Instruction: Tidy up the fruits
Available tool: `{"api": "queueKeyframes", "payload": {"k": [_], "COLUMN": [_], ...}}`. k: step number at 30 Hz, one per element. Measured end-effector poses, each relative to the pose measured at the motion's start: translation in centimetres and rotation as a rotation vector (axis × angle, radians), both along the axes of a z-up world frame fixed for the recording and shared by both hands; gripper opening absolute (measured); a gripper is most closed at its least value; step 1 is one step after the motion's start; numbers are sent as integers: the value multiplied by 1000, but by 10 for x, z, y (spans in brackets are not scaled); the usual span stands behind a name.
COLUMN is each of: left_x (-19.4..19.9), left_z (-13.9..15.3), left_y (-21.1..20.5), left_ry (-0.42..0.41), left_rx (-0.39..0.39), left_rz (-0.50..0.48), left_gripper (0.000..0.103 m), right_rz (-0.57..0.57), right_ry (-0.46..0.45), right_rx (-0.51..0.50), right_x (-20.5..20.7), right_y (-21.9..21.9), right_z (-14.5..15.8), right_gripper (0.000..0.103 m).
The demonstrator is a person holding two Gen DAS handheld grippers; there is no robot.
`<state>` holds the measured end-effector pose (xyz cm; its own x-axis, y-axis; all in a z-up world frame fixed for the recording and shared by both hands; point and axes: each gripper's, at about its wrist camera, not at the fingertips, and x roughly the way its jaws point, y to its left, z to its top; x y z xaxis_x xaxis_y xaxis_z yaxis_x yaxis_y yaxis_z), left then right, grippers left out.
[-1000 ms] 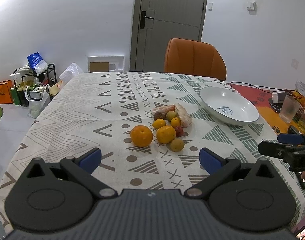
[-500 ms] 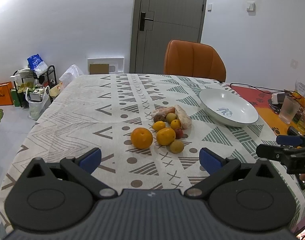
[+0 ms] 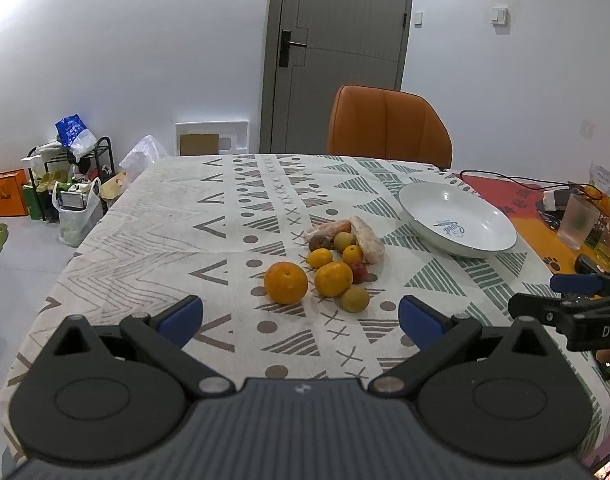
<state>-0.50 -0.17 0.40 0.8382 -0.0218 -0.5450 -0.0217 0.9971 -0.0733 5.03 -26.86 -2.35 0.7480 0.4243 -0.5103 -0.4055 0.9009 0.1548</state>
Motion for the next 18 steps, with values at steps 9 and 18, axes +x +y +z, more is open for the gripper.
{"api": "queueKeyframes", "payload": {"k": [9, 18], "left_x": [-1, 5], "left_z": [3, -2], "left_y": [-1, 4], "left_ry": [-9, -10], "left_rx": [-4, -12], "left_rz": [4, 2], "left_gripper": [103, 103], "right_rz": [5, 33], "right_ry": [11, 15], "right_rx": [5, -9], "right_x": [4, 11], "right_y": [3, 10], "right_z": [-2, -6], "right_gripper": [103, 103]}}
